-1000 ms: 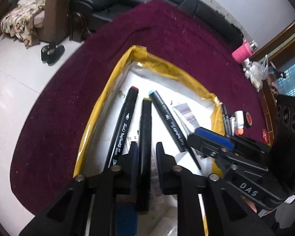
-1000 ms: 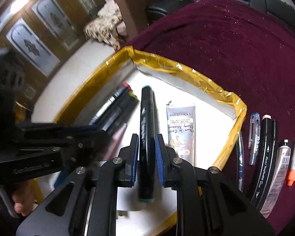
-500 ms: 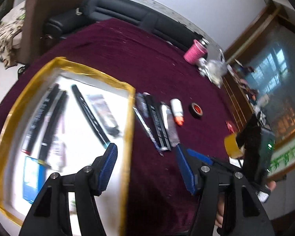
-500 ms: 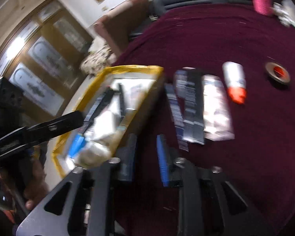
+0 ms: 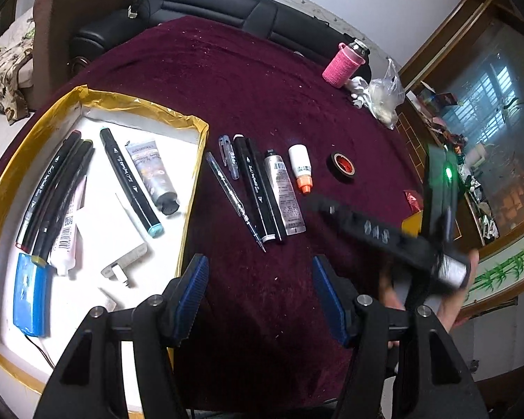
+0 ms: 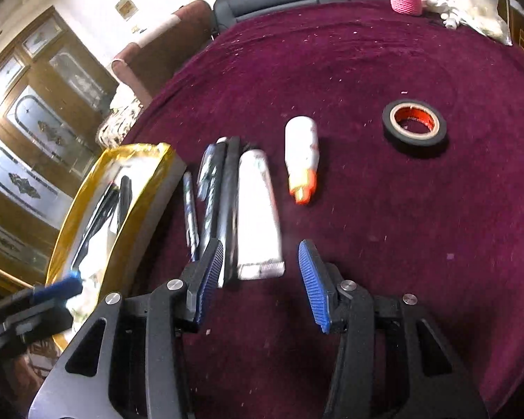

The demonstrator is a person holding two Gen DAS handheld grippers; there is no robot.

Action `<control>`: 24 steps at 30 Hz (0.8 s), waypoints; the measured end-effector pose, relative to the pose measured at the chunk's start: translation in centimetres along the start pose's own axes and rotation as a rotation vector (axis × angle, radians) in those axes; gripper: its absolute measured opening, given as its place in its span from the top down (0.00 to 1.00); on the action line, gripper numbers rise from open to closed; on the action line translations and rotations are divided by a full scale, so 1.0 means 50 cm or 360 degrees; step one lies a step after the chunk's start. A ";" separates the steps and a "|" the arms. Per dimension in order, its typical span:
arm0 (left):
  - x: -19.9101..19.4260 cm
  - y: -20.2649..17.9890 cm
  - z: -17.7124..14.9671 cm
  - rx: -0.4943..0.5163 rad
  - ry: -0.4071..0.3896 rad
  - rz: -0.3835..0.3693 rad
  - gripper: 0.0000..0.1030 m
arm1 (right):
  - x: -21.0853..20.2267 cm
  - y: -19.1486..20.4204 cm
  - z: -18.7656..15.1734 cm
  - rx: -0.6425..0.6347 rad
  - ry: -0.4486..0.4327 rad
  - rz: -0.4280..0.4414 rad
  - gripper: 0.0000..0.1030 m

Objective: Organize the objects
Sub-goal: 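Open both tools and move back to the table items, then grasp the white-and-orange bottle with the right tool while the left tool grasps a white tube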

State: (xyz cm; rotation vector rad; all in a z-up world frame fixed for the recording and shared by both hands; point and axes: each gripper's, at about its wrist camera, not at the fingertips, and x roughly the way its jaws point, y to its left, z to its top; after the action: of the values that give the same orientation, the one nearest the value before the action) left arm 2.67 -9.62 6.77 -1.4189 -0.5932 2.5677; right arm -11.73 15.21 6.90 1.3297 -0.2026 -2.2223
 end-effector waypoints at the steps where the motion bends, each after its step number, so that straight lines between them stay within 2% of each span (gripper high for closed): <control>1: 0.001 0.000 0.000 -0.0002 0.0004 0.0002 0.41 | 0.004 -0.002 0.012 0.0005 -0.0003 -0.0019 0.55; 6: 0.008 -0.004 0.003 0.0009 0.0017 -0.0002 0.41 | 0.038 -0.017 0.076 0.0024 0.0017 -0.0127 0.55; 9: 0.011 -0.006 0.007 0.0010 0.0020 0.0005 0.41 | 0.062 -0.026 0.108 0.0060 0.0035 -0.0146 0.55; 11: 0.013 -0.008 0.012 0.0009 0.0021 0.0013 0.41 | 0.081 -0.032 0.122 0.0076 0.0057 -0.0148 0.60; 14: 0.023 -0.015 0.022 0.0014 0.0036 0.0016 0.41 | 0.101 -0.039 0.123 0.0076 0.0086 -0.0158 0.74; 21: 0.083 -0.069 0.062 0.0064 0.0088 0.0039 0.41 | 0.066 -0.086 0.097 0.0093 0.0019 -0.0118 0.74; 24: 0.135 -0.092 0.091 0.0038 0.0168 -0.0004 0.41 | 0.055 -0.114 0.090 0.0118 -0.0020 -0.0041 0.74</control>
State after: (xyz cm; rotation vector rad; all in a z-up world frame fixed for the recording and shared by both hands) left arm -5.04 -4.53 5.55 -1.5335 -0.5462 2.4710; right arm -18.69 17.97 4.83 1.3648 -0.2766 -2.2649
